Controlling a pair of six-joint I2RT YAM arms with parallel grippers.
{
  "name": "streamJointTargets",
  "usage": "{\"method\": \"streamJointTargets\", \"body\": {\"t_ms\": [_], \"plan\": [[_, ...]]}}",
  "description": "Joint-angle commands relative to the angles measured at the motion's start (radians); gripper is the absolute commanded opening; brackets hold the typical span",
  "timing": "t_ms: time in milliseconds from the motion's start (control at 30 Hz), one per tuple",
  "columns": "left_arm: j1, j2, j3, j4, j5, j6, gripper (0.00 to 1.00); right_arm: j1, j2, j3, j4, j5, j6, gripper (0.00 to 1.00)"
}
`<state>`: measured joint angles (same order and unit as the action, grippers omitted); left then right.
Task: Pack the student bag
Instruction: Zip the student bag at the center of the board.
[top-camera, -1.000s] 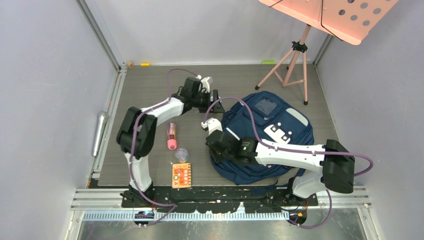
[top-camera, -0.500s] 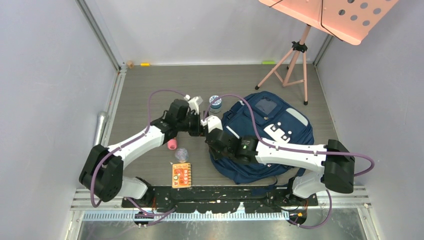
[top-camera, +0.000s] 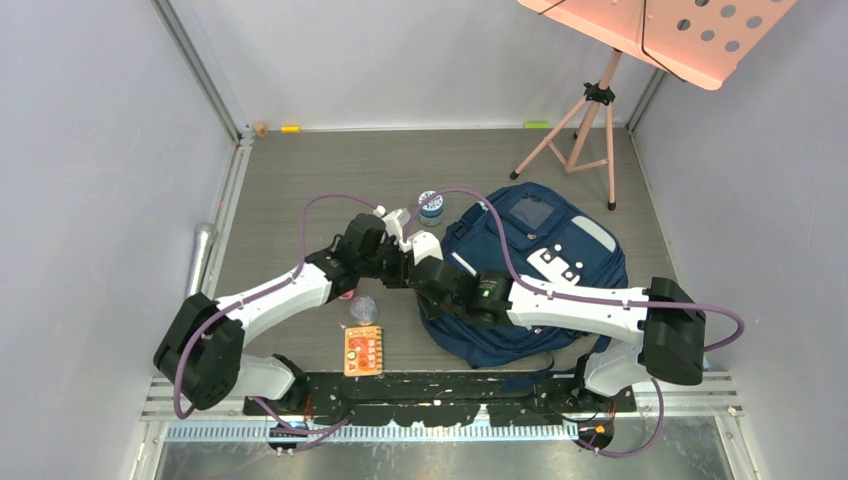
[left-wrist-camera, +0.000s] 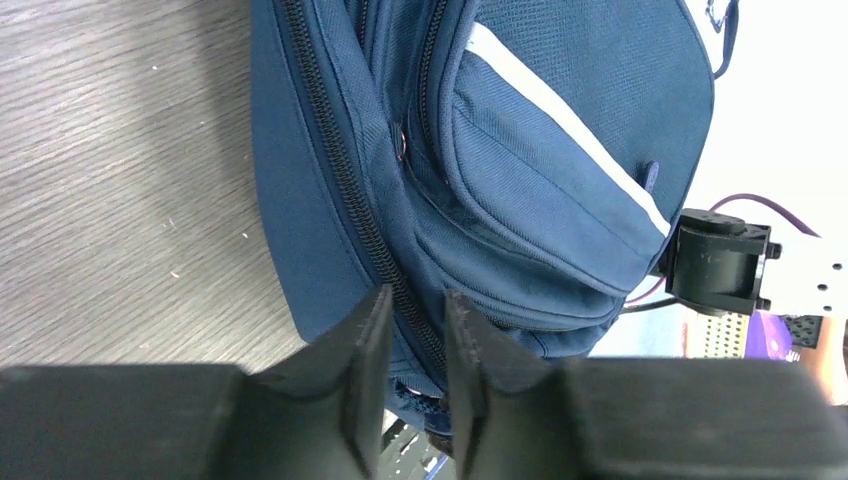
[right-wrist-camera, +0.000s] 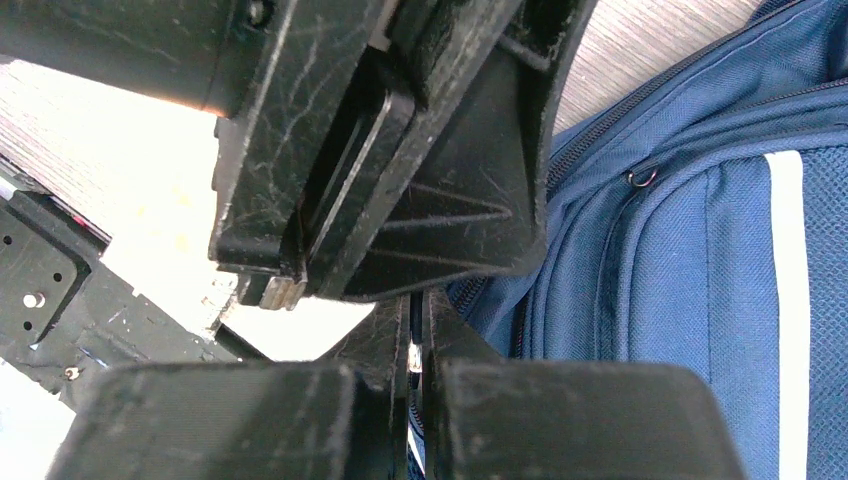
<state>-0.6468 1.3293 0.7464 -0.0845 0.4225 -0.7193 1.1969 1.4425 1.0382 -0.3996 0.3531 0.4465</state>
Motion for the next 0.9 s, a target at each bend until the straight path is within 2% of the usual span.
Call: {"method": "streamJointTargets", "body": {"t_ms": [0,100,167,367,667,767,867], "plan": [[-0.003,0.021,0.015,0.058,-0.008,0.002,0.21,0.009,-0.017,0.063,0.091,-0.013,0.002,0.0],[-0.003,0.037,0.025,0.07,-0.011,0.002,0.06,0.009,-0.015,0.062,0.089,-0.027,0.0,0.0],[-0.003,0.048,0.033,0.078,-0.021,0.004,0.0,0.009,-0.014,0.061,0.088,-0.038,0.002,0.0],[0.007,0.1,0.083,0.111,-0.072,0.032,0.0,0.009,-0.018,0.049,0.071,-0.084,0.015,0.01],[0.076,0.256,0.236,0.162,-0.061,0.072,0.0,0.031,-0.028,0.004,0.062,-0.137,0.054,0.0],[0.099,0.309,0.303,0.146,-0.021,0.08,0.0,0.04,-0.029,-0.003,0.058,-0.113,0.065,0.0],[0.105,0.298,0.321,0.092,-0.013,0.115,0.0,0.042,-0.042,-0.002,0.054,-0.053,0.073,0.0]]}}
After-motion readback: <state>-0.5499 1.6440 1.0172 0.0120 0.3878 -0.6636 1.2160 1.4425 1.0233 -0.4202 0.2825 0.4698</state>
